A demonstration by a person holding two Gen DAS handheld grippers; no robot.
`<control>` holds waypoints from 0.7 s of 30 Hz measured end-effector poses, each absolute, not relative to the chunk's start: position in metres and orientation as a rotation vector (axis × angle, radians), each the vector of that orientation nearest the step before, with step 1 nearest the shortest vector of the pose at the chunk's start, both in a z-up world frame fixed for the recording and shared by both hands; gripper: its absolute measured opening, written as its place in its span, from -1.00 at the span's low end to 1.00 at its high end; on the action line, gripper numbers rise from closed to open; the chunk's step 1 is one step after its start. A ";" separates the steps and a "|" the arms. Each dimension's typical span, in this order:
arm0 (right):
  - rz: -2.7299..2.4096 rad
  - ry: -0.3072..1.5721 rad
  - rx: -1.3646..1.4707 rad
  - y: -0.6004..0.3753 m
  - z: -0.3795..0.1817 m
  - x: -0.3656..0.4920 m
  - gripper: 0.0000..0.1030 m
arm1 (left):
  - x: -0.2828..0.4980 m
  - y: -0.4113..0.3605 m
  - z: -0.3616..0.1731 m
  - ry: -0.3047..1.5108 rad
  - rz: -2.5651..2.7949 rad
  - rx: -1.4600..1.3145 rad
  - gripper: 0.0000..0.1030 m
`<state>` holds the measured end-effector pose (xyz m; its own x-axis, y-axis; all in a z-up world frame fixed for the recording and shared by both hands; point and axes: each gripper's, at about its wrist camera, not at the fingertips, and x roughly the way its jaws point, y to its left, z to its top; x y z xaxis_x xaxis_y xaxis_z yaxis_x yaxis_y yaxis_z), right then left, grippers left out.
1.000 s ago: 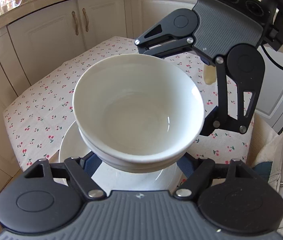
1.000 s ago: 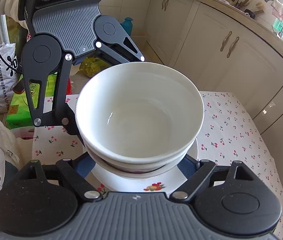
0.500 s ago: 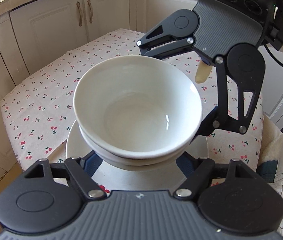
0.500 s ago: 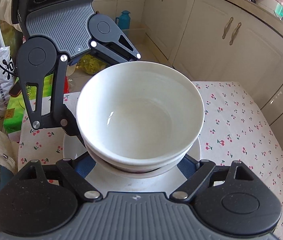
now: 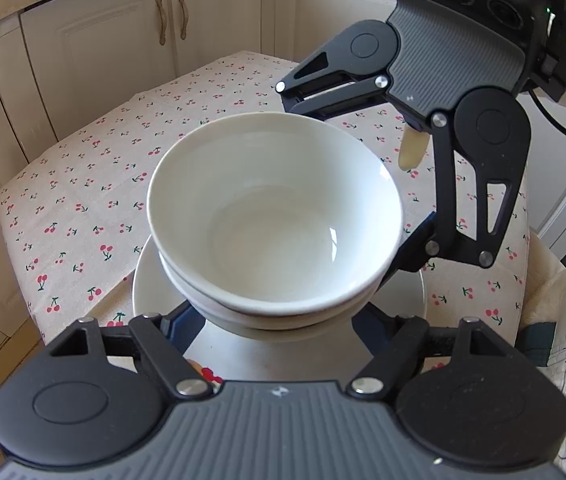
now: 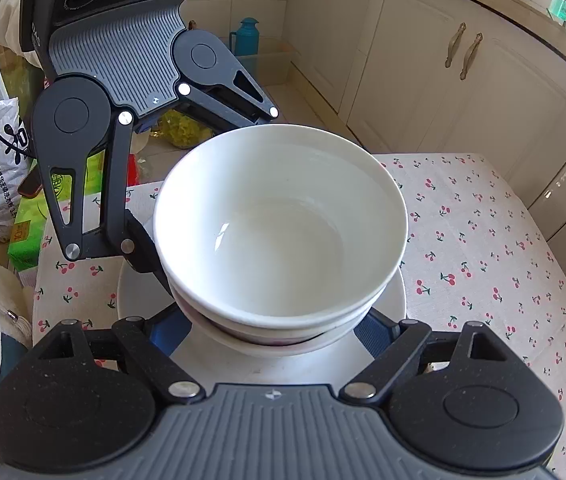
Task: Organize plates and bowls
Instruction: 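Lower the bowl stack onto the plates and open both tools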
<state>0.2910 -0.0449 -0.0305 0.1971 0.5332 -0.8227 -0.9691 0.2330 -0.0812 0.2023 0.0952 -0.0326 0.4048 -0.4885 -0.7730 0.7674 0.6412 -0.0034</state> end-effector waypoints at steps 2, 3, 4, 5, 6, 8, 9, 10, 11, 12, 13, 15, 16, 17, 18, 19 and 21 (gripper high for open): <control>1.183 0.771 -0.694 -0.045 -0.031 0.292 0.76 | 0.202 0.095 -0.032 0.825 -0.816 0.383 0.54; 1.183 0.774 -0.689 -0.046 -0.031 0.293 0.76 | 0.201 0.095 -0.033 0.823 -0.816 0.386 0.54; 1.183 0.775 -0.686 -0.046 -0.031 0.293 0.76 | 0.201 0.094 -0.032 0.822 -0.816 0.388 0.54; 1.182 0.777 -0.683 -0.046 -0.031 0.293 0.76 | 0.201 0.094 -0.032 0.821 -0.816 0.389 0.54; 1.180 0.778 -0.682 -0.046 -0.032 0.293 0.76 | 0.200 0.094 -0.032 0.820 -0.816 0.390 0.54; 1.180 0.775 -0.682 -0.046 -0.032 0.293 0.76 | 0.200 0.094 -0.033 0.819 -0.814 0.393 0.54; 1.179 0.776 -0.680 -0.046 -0.032 0.293 0.76 | 0.199 0.094 -0.033 0.817 -0.814 0.396 0.54; 1.177 0.777 -0.679 -0.046 -0.032 0.293 0.76 | 0.199 0.093 -0.033 0.814 -0.812 0.401 0.54; 1.175 0.778 -0.680 -0.046 -0.033 0.293 0.76 | 0.198 0.093 -0.033 0.812 -0.808 0.404 0.54; 1.173 0.776 -0.680 -0.046 -0.033 0.292 0.76 | 0.197 0.093 -0.033 0.808 -0.806 0.409 0.54; 1.172 0.774 -0.680 -0.046 -0.033 0.292 0.76 | 0.196 0.092 -0.033 0.803 -0.802 0.413 0.54; 1.167 0.775 -0.670 -0.047 -0.033 0.291 0.76 | 0.194 0.092 -0.034 0.802 -0.795 0.411 0.54; 1.164 0.776 -0.666 -0.048 -0.034 0.291 0.76 | 0.194 0.092 -0.034 0.801 -0.791 0.404 0.54; 1.162 0.778 -0.661 -0.048 -0.035 0.290 0.78 | 0.193 0.093 -0.034 0.802 -0.786 0.398 0.55; 1.157 0.772 -0.657 -0.049 -0.035 0.290 0.81 | 0.193 0.094 -0.034 0.802 -0.782 0.390 0.55; 1.150 0.758 -0.655 -0.050 -0.034 0.288 0.94 | 0.193 0.095 -0.035 0.802 -0.775 0.381 0.56; 1.139 0.734 -0.638 -0.050 -0.030 0.286 1.00 | 0.191 0.097 -0.035 0.796 -0.754 0.362 0.63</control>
<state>0.2863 -0.0503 -0.0304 0.2415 0.5646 -0.7892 -0.9519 0.2958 -0.0797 0.1911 0.0967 -0.0352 0.4628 -0.4684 -0.7526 0.7260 0.6874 0.0186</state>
